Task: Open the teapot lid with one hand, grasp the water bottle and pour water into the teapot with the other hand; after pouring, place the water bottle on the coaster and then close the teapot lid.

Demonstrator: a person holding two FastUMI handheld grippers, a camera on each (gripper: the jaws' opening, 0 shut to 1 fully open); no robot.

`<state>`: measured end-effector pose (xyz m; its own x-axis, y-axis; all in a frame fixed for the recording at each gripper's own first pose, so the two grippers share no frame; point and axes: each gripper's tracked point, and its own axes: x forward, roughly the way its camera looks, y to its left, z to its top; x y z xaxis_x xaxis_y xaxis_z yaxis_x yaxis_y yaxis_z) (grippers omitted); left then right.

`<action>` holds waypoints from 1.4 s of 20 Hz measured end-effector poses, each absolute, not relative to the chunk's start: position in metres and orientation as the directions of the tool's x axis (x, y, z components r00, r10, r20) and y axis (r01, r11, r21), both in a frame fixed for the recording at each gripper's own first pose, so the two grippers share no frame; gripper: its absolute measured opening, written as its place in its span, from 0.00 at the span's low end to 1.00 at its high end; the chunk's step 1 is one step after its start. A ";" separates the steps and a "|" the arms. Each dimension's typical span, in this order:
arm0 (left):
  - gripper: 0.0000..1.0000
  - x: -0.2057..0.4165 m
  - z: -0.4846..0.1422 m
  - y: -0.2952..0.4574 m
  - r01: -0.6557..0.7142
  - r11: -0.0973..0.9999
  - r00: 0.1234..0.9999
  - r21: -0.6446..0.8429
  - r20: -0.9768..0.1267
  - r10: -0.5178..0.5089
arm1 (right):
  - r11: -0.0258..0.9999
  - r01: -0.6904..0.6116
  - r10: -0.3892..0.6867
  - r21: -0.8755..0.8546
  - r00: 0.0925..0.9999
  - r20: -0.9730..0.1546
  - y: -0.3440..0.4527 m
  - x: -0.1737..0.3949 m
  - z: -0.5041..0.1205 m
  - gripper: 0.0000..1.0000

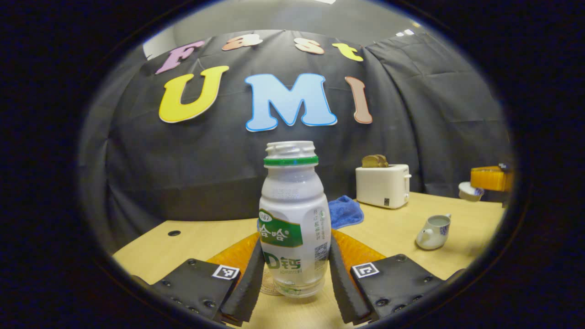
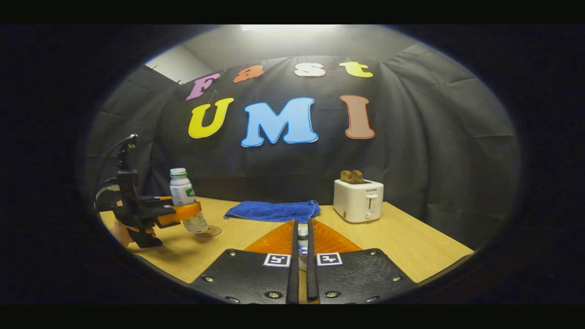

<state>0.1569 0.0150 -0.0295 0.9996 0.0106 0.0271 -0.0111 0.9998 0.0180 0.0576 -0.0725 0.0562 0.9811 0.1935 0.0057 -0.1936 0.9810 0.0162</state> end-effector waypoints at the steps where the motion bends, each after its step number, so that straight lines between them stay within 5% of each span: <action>1: 0.80 0.156 -0.027 0.019 -0.014 1.000 0.999 -0.021 0.040 0.014 | 0.983 -0.182 0.182 0.011 0.983 -0.005 -0.076 0.067 0.051 0.07; 14: 0.75 0.168 -0.057 0.050 -0.087 0.994 0.996 -0.060 -0.042 0.085 | 0.988 -0.154 0.155 0.020 0.981 -0.115 -0.078 0.114 -0.001 0.07; 15: 0.75 0.168 -0.059 0.052 -0.092 0.994 0.995 -0.058 -0.048 0.089 | 0.988 -0.156 0.157 0.014 0.980 -0.120 -0.077 0.113 -0.002 0.00; 16: 0.79 0.168 -0.061 0.052 -0.097 0.994 0.994 -0.053 -0.054 0.094 | 0.988 -0.156 0.157 0.011 0.980 -0.124 -0.076 0.114 -0.003 0.07; 19: 0.79 0.171 -0.069 0.054 -0.103 0.994 0.992 -0.046 -0.075 0.100 | 0.989 -0.146 0.148 0.021 0.980 -0.132 -0.080 0.113 -0.009 0.07; 22: 0.78 0.173 -0.076 0.055 -0.108 0.993 0.990 -0.049 -0.091 0.104 | 0.990 -0.141 0.141 0.013 0.983 -0.117 -0.082 0.104 -0.003 0.20; 24: 0.76 0.174 -0.078 0.056 -0.115 0.992 0.990 -0.047 -0.091 0.110 | 0.990 -0.141 0.141 -0.004 0.989 -0.051 -0.080 0.098 0.010 0.71; 28: 0.80 0.188 -0.075 0.056 -0.103 0.994 0.993 -0.020 -0.066 0.102 | 0.981 -0.181 0.188 -0.075 0.978 0.092 -0.053 0.077 0.040 0.79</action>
<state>0.1881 0.0562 -0.0752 0.9927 0.1016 -0.0657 -0.1031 0.9945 -0.0203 0.0768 -0.0529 0.0396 0.9778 0.1879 0.0922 -0.1814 0.9806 -0.0748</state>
